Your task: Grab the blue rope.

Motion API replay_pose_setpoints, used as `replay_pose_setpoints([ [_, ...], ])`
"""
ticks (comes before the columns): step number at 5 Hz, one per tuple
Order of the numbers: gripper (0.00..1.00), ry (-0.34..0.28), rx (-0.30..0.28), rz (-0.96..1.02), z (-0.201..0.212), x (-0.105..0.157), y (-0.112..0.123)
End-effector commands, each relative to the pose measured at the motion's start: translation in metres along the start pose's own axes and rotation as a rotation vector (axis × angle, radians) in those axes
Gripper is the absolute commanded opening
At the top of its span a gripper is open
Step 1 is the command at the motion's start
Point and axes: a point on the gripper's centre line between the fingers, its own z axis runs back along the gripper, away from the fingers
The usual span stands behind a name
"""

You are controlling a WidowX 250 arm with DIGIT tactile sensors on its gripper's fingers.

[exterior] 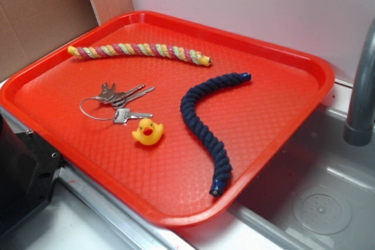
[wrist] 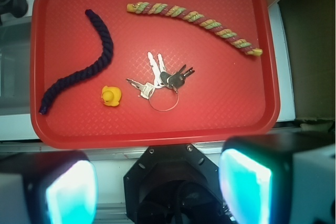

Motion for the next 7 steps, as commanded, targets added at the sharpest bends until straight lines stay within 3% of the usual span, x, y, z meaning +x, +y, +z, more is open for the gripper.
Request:
replay_pose_setpoints([
  [1, 1.00, 0.000, 0.000, 0.000, 0.000, 0.000, 0.000],
  [3, 1.00, -0.042, 0.001, 0.098, -0.021, 0.018, -0.013],
  [5, 1.00, -0.028, -0.024, 0.277, -0.084, 0.079, -0.037],
  [7, 1.00, 0.026, 0.000, 0.393, -0.162, 0.126, -0.061],
])
